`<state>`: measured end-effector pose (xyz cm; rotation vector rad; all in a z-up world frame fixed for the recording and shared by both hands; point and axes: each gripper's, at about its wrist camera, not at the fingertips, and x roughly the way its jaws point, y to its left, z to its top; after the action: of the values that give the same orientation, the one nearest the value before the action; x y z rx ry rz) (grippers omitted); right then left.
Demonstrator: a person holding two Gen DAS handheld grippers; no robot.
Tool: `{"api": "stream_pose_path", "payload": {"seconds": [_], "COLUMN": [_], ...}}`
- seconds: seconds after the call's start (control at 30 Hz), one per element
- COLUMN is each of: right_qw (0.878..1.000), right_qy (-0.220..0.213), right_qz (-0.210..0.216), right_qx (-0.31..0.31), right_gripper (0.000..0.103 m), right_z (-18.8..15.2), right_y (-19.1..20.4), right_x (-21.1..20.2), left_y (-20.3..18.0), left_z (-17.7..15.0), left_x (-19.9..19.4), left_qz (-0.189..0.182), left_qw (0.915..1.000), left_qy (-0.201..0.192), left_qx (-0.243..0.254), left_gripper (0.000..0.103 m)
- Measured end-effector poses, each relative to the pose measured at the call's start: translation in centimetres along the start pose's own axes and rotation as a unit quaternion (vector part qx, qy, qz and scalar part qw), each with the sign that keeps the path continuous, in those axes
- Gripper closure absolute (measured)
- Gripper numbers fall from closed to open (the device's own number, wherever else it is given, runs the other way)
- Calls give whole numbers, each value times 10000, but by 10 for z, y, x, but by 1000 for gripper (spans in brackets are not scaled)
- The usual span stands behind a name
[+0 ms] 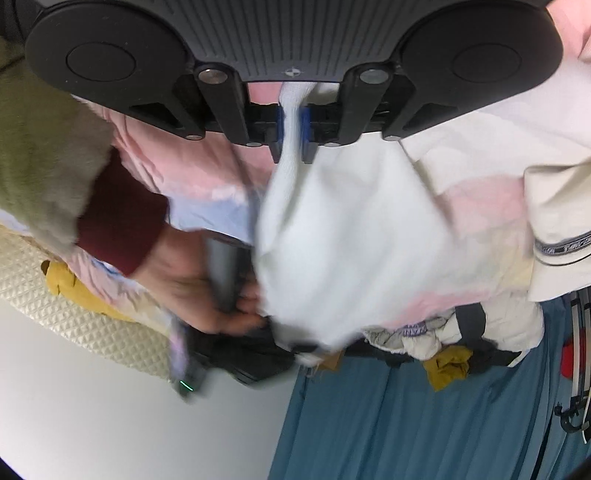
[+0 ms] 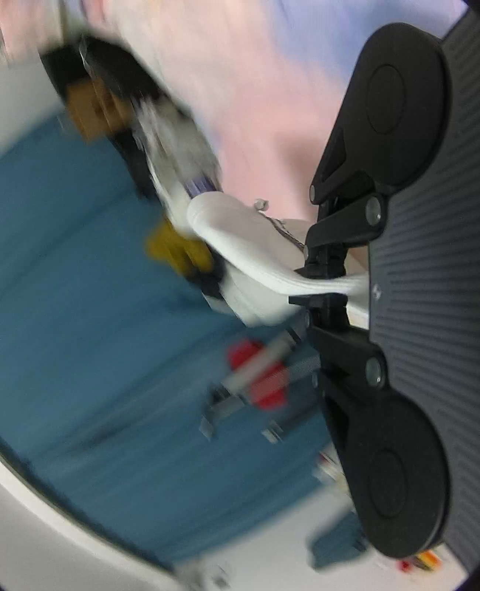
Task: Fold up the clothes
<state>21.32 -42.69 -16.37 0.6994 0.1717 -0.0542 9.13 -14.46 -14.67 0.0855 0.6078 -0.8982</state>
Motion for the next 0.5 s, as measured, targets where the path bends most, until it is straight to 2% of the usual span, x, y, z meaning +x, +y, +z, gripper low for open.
{"api": "stream_pose_path", "payload": {"seconds": [0.03, 0.1, 0.13, 0.2, 0.3, 0.37, 0.43, 0.5], "right_qw": [9994, 9952, 9911, 9808, 9687, 9666, 9682, 9717], "right_qy": [-73, -148, -137, -28, 325, 455, 523, 503], "right_qz": [-268, -739, -965, -1299, -1613, -1706, -1748, -1754], "right_qx": [197, 620, 908, 1452, 1861, 1856, 1713, 1501], "right_gripper": [95, 95, 95, 94, 94, 94, 94, 94], "right_z": [7, 14, 14, 7, -17, -25, -29, -27], "right_y": [-18, -54, -75, -112, -153, -161, -159, -152], "right_x": [-11, -31, -43, -62, -80, -83, -83, -85], "left_y": [0, 0, -1, -1, -5, -5, -2, 6], "left_z": [2, 2, 1, -2, -7, -11, -13, -12], "left_x": [4, 13, 17, 20, 19, 13, 0, -21], "left_qz": [0, 60, 87, 165, 384, 621, 851, 1066], "left_qw": [10000, 9999, 9998, 9991, 9965, 9938, 9907, 9872], "left_qy": [9, 101, 175, 356, 687, 868, 1041, 1186], "left_qx": [8, 48, 74, 128, 285, 307, 223, -81], "left_gripper": [82, 66, 61, 47, 29, 23, 23, 22]}}
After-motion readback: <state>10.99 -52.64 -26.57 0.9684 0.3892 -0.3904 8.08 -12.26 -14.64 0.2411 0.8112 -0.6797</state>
